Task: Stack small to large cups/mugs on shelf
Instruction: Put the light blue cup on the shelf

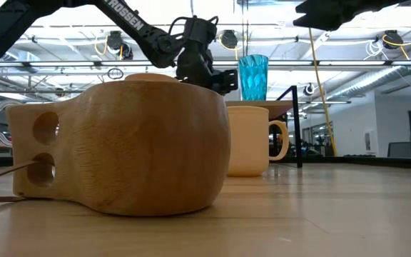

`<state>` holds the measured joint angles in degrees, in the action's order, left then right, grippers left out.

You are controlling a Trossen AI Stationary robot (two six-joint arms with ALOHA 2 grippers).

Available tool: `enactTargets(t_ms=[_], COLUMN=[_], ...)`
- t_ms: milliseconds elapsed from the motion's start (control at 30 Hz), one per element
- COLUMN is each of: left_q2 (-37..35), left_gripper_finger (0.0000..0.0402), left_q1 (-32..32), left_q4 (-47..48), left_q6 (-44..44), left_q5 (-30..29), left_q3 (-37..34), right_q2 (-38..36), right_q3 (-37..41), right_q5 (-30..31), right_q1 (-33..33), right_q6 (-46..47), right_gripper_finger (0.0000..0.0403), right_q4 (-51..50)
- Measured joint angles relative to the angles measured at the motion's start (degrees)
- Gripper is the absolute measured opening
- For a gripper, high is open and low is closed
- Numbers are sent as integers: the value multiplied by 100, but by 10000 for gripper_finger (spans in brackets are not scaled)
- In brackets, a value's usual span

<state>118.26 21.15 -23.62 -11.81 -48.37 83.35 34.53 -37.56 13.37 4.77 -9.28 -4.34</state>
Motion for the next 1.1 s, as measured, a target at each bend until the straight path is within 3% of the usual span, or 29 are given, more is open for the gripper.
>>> enactTargets(t_ms=[200, 567, 1100], left_q2=[0, 0, -126], left_gripper_finger=[373, 376, 377], left_q1=[-3, -106, -456], left_q4=[2, -31, -51], left_q6=[-36, 38, 837], left_q5=[29, 7, -975], left_q3=[0, 0, 51], right_q2=[-5, -5, -5], right_q3=[0, 0, 0], right_q5=[0, 0, 1], right_q1=[-1, 0, -1], right_q6=[-23, -42, -25], right_gripper_finger=[348, 348, 348], right_q4=[0, 0, -20])
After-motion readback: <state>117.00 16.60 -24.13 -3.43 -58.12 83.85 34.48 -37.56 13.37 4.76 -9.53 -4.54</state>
